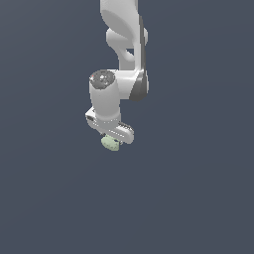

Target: Pick up the object and move it to a goal position.

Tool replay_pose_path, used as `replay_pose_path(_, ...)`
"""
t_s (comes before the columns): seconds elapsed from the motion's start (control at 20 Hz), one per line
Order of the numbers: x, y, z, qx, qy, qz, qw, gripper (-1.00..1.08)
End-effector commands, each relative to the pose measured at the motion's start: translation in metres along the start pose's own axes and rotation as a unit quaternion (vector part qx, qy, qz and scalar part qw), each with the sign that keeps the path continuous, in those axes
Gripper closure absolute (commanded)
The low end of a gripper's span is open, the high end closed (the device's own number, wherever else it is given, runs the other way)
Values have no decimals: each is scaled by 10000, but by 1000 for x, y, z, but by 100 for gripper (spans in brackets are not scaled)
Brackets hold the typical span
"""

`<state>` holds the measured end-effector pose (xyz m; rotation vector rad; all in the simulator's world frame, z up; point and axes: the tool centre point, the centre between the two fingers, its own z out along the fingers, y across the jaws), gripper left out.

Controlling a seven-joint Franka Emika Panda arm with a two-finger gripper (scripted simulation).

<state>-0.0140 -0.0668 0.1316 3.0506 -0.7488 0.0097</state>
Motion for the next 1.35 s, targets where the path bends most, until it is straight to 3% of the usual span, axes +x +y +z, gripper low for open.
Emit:
replay_pose_path(0.0, 4, -19, -20, -5, -4, 1, 10000, 108)
replay_pose_path(0.65, 25, -103, -106, -7, -23, -4, 10000, 108)
replay_pose_path(1.3, 32, -126, -128, -6, -29, -7, 10000, 108)
